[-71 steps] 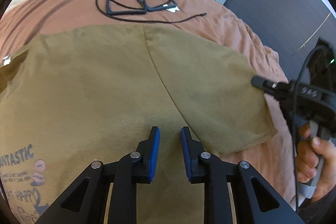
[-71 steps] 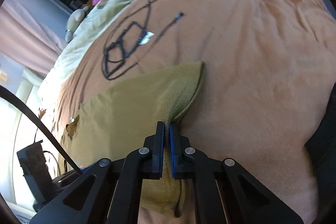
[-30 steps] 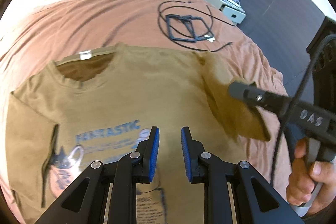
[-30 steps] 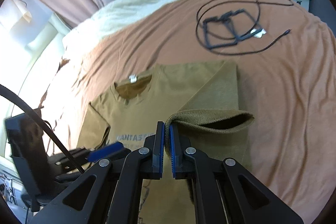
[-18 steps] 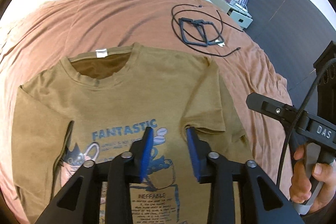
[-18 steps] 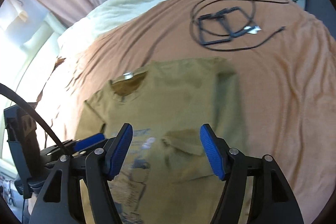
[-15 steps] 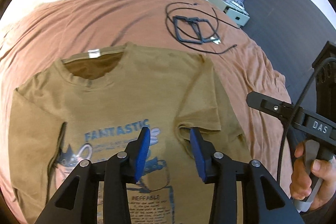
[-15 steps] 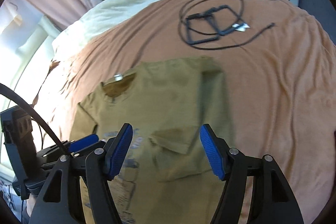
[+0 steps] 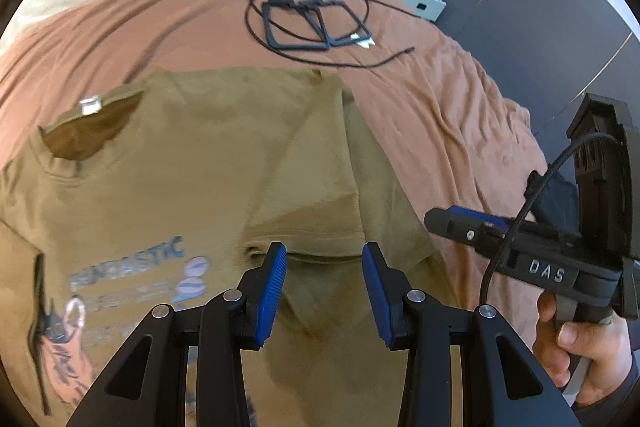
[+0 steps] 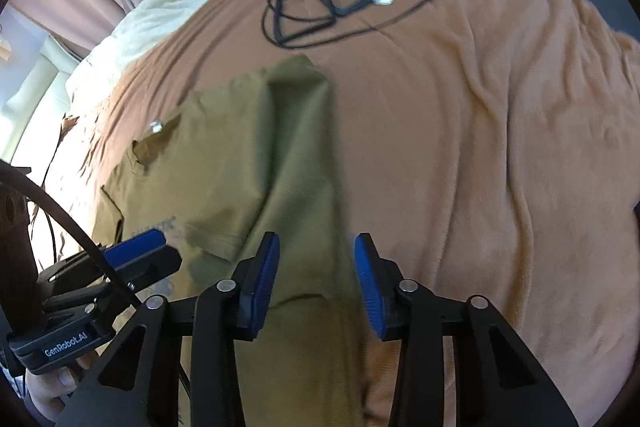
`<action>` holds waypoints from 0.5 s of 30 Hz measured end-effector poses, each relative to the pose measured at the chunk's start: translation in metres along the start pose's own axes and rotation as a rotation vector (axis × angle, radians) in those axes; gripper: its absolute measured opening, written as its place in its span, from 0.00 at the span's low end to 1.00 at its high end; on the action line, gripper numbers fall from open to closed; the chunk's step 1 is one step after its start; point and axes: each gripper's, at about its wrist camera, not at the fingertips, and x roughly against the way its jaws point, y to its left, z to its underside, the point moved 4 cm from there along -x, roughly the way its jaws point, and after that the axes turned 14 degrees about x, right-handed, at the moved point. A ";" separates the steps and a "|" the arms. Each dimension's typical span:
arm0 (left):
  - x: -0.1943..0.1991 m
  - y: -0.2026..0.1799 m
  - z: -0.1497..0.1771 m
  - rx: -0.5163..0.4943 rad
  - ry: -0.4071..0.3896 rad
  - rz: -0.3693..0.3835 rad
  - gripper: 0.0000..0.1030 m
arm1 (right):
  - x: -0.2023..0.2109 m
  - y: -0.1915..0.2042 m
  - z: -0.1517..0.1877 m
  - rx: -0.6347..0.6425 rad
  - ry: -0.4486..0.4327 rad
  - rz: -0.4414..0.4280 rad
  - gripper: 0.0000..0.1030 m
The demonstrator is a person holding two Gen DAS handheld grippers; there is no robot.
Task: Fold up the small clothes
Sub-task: 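Grasp the folded fabric near the shirt center with the left gripper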
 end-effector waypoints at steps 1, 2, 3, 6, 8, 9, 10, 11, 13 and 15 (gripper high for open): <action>-0.006 -0.002 0.000 -0.005 0.005 -0.002 0.41 | -0.003 -0.005 0.003 -0.004 0.008 -0.004 0.33; -0.011 -0.003 0.000 -0.009 0.009 -0.005 0.41 | -0.006 -0.007 0.005 -0.010 0.015 -0.007 0.32; -0.016 -0.005 0.000 -0.012 0.012 -0.005 0.41 | -0.009 -0.009 0.007 -0.016 0.023 -0.010 0.30; -0.025 -0.010 -0.001 -0.021 0.011 -0.010 0.41 | -0.018 -0.018 0.011 -0.022 0.038 -0.013 0.23; -0.032 -0.012 -0.002 -0.027 0.013 -0.019 0.41 | -0.020 -0.023 0.011 -0.026 0.030 -0.025 0.20; -0.037 -0.013 -0.001 -0.032 0.017 -0.029 0.41 | -0.019 -0.025 0.012 -0.027 0.027 -0.029 0.19; -0.042 -0.013 -0.001 -0.039 0.017 -0.045 0.41 | -0.020 -0.027 0.012 -0.028 0.024 -0.032 0.18; -0.047 -0.013 -0.001 -0.045 0.015 -0.062 0.40 | -0.020 -0.028 0.013 -0.028 0.024 -0.034 0.17; -0.054 -0.011 0.001 -0.053 0.015 -0.079 0.40 | -0.020 -0.029 0.014 -0.024 0.021 -0.036 0.17; -0.057 -0.009 0.003 -0.065 0.006 -0.088 0.40 | -0.021 -0.031 0.016 -0.016 0.018 -0.036 0.17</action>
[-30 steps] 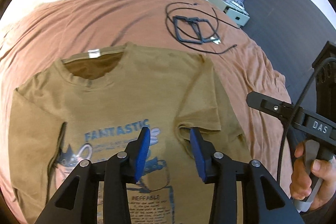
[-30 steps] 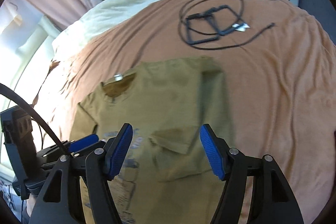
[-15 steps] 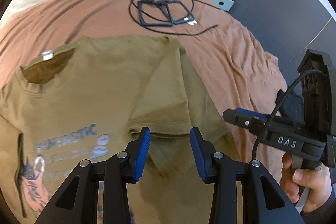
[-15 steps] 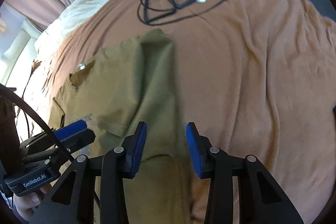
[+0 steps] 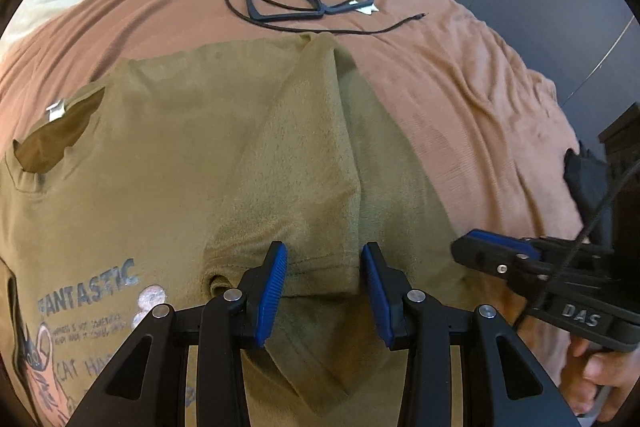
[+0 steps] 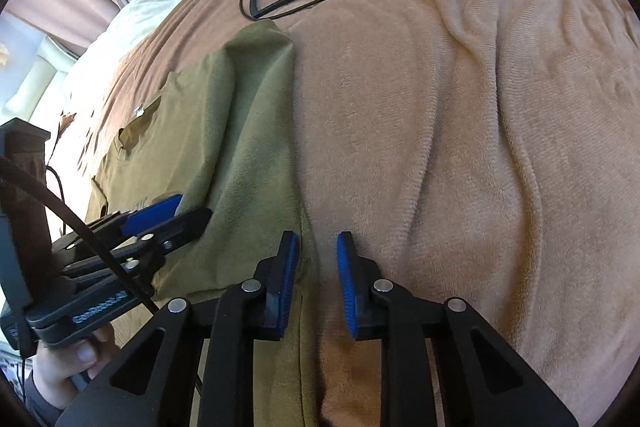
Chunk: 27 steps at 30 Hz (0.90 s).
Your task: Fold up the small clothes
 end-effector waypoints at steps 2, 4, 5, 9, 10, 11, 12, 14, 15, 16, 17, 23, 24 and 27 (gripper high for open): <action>0.000 -0.001 -0.001 -0.023 -0.018 -0.029 0.28 | 0.000 -0.002 0.003 0.005 -0.001 0.000 0.17; 0.002 0.002 -0.005 -0.032 -0.027 -0.051 0.07 | 0.002 -0.003 0.004 0.003 -0.002 -0.002 0.17; 0.005 0.005 -0.009 -0.021 -0.027 -0.039 0.07 | 0.002 -0.003 0.004 0.004 -0.001 -0.002 0.17; 0.021 0.021 -0.027 0.000 -0.065 -0.053 0.06 | 0.002 0.001 0.003 0.022 0.007 0.011 0.16; 0.025 0.027 -0.032 0.011 -0.072 -0.055 0.06 | 0.002 0.002 0.003 0.030 0.008 0.016 0.16; 0.028 0.033 -0.037 0.023 -0.078 -0.059 0.06 | 0.001 0.003 0.003 0.034 0.009 0.018 0.16; 0.031 0.041 -0.042 0.037 -0.085 -0.067 0.06 | 0.001 0.003 0.003 0.038 0.009 0.020 0.16; 0.034 0.053 -0.050 0.056 -0.095 -0.083 0.06 | 0.001 0.003 0.003 0.042 0.011 0.020 0.16; 0.034 0.058 -0.054 0.059 -0.097 -0.094 0.06 | 0.001 0.004 0.003 0.043 0.012 0.020 0.16; 0.034 0.063 -0.057 0.060 -0.098 -0.104 0.06 | 0.000 0.004 0.002 0.043 0.015 0.018 0.16; 0.033 0.068 -0.060 0.060 -0.098 -0.115 0.06 | 0.001 0.005 0.001 0.041 0.019 0.015 0.16; 0.024 0.089 -0.065 0.082 -0.084 -0.131 0.06 | 0.014 0.011 -0.013 0.073 -0.001 0.013 0.17; 0.022 0.092 -0.065 0.087 -0.082 -0.134 0.06 | 0.015 0.012 -0.015 0.075 -0.006 0.009 0.17; 0.015 0.099 -0.064 0.099 -0.063 -0.131 0.06 | 0.014 0.013 -0.028 0.087 -0.027 0.021 0.17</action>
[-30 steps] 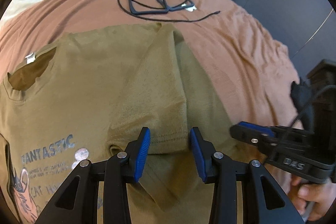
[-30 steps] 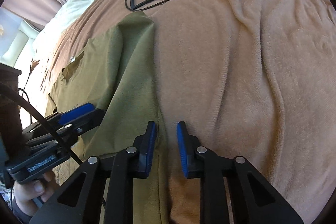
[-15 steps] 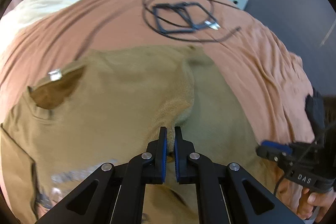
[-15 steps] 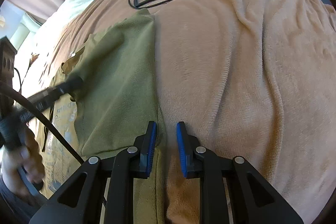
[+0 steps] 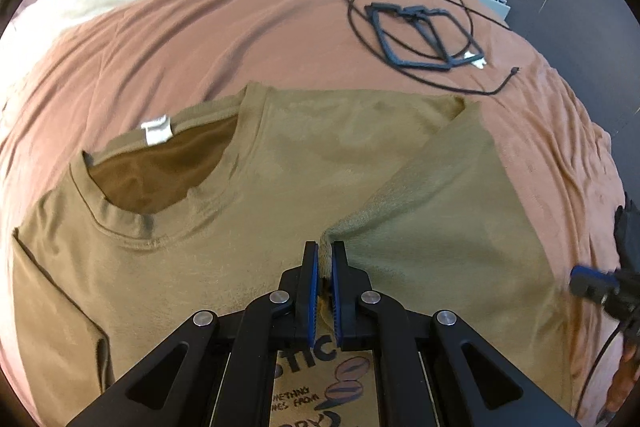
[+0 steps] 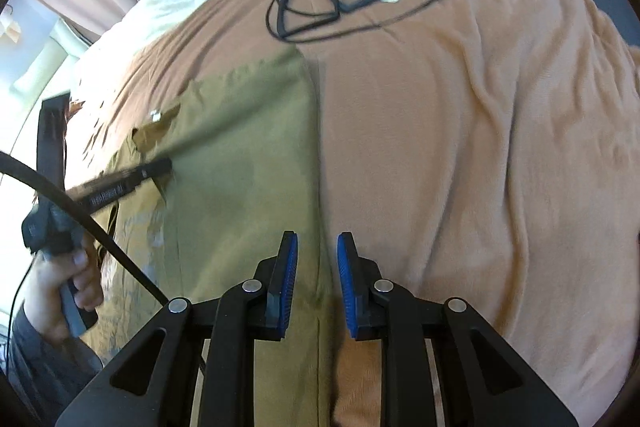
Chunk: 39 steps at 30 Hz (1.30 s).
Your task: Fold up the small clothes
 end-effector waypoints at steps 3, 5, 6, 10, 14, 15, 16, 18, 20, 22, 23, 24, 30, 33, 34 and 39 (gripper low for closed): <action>-0.005 0.005 0.003 -0.009 0.010 -0.005 0.06 | -0.011 -0.002 -0.014 0.002 0.003 0.022 0.18; -0.008 0.008 0.003 -0.004 0.019 0.003 0.06 | -0.019 0.001 -0.022 0.012 0.011 0.034 0.18; -0.009 0.009 0.002 0.001 0.023 0.010 0.06 | -0.023 0.002 -0.026 0.017 0.016 0.039 0.18; -0.012 0.010 0.000 -0.015 0.027 0.015 0.08 | -0.045 0.006 -0.044 0.037 0.029 0.054 0.26; -0.014 0.010 -0.002 -0.048 0.027 0.006 0.12 | -0.068 0.003 -0.062 0.049 0.050 0.095 0.33; -0.014 0.010 -0.003 -0.053 0.023 0.001 0.17 | -0.074 0.002 -0.066 0.056 0.055 0.105 0.33; -0.014 0.011 -0.004 -0.060 0.017 -0.006 0.23 | -0.080 0.003 -0.072 0.063 0.057 0.115 0.33; -0.015 0.013 -0.006 -0.073 0.005 -0.019 0.32 | -0.089 0.003 -0.081 0.077 0.062 0.138 0.33; -0.015 0.016 -0.007 -0.083 -0.002 -0.025 0.39 | -0.095 0.003 -0.089 0.084 0.060 0.150 0.33; -0.016 0.020 -0.008 -0.087 -0.005 -0.019 0.42 | -0.101 0.002 -0.099 0.090 0.054 0.162 0.33; -0.017 0.022 -0.009 -0.087 -0.004 -0.015 0.42 | -0.103 0.001 -0.102 0.089 0.052 0.167 0.33; -0.017 0.024 -0.010 -0.081 -0.007 -0.011 0.42 | -0.106 -0.001 -0.106 0.086 0.050 0.171 0.33; -0.015 0.030 -0.015 -0.075 -0.024 -0.041 0.42 | -0.127 -0.005 -0.125 0.095 0.042 0.206 0.33; -0.011 0.031 -0.017 -0.080 -0.042 -0.072 0.42 | -0.128 -0.008 -0.129 0.091 0.037 0.250 0.33; -0.009 0.032 -0.018 -0.073 -0.044 -0.069 0.42 | -0.127 -0.008 -0.130 0.084 0.034 0.272 0.33; 0.007 0.034 -0.013 -0.060 -0.038 -0.027 0.49 | -0.117 0.001 -0.123 0.089 0.050 0.262 0.33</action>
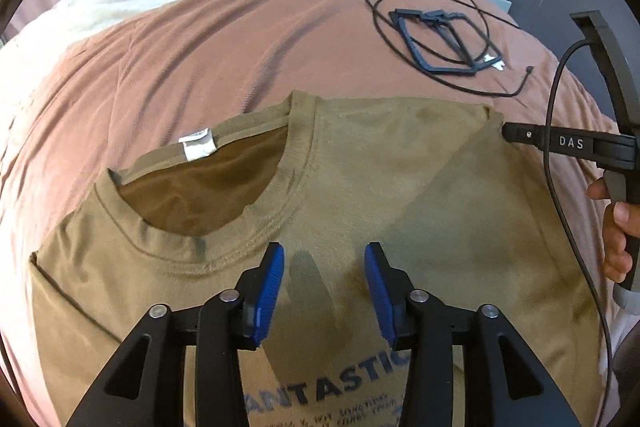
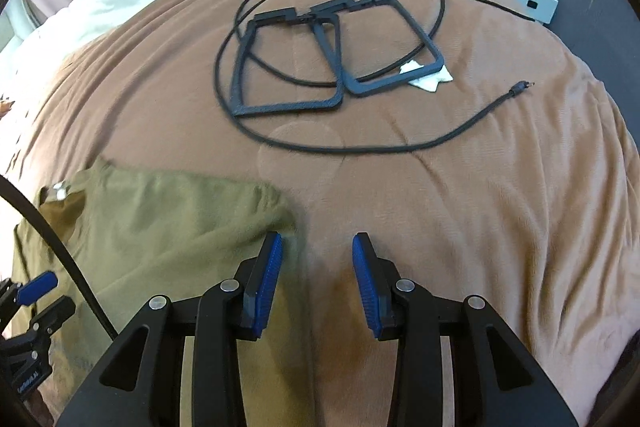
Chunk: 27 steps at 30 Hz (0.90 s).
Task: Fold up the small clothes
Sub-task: 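Raise both open grippers away from the folded shirt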
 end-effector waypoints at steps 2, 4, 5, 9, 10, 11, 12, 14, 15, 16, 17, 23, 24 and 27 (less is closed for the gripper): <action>0.010 0.002 0.004 0.012 -0.005 0.005 0.59 | 0.011 0.001 0.005 0.000 0.005 -0.013 0.33; 0.019 0.005 0.008 0.035 -0.006 0.017 0.70 | 0.025 0.003 0.010 0.004 -0.001 -0.028 0.33; 0.026 0.007 0.010 0.051 -0.006 0.025 0.71 | 0.033 0.005 0.013 0.006 -0.001 -0.040 0.33; 0.053 0.014 0.020 0.092 -0.015 0.038 0.77 | 0.074 0.008 0.023 0.021 -0.004 -0.031 0.60; 0.062 0.017 0.023 0.102 -0.022 0.041 0.81 | 0.089 0.011 0.027 0.018 -0.017 -0.037 0.64; 0.070 0.019 0.026 0.113 -0.030 0.046 0.83 | 0.100 0.012 0.029 0.018 -0.025 -0.040 0.67; 0.080 0.023 0.030 0.124 -0.039 0.049 0.87 | 0.112 0.013 0.032 0.021 -0.033 -0.040 0.71; 0.099 0.028 0.037 0.142 -0.057 0.051 0.93 | 0.136 0.020 0.041 0.041 -0.045 -0.019 0.76; 0.109 0.031 0.041 0.152 -0.071 0.051 0.97 | 0.145 0.021 0.044 0.042 -0.048 -0.016 0.78; 0.120 0.034 0.045 0.167 -0.088 0.057 1.00 | 0.156 0.024 0.049 0.041 -0.050 -0.018 0.79; 0.132 0.039 0.050 0.185 -0.106 0.066 1.00 | 0.168 0.028 0.054 0.038 -0.052 -0.022 0.79; 0.181 0.063 0.088 0.283 -0.143 0.049 1.00 | 0.225 0.056 0.084 0.066 -0.092 -0.019 0.89; 0.190 0.067 0.096 0.289 -0.153 0.044 1.00 | 0.235 0.062 0.091 0.069 -0.097 -0.024 0.89; 0.212 0.078 0.116 0.316 -0.168 0.053 1.00 | 0.264 0.074 0.113 0.088 -0.105 -0.026 0.89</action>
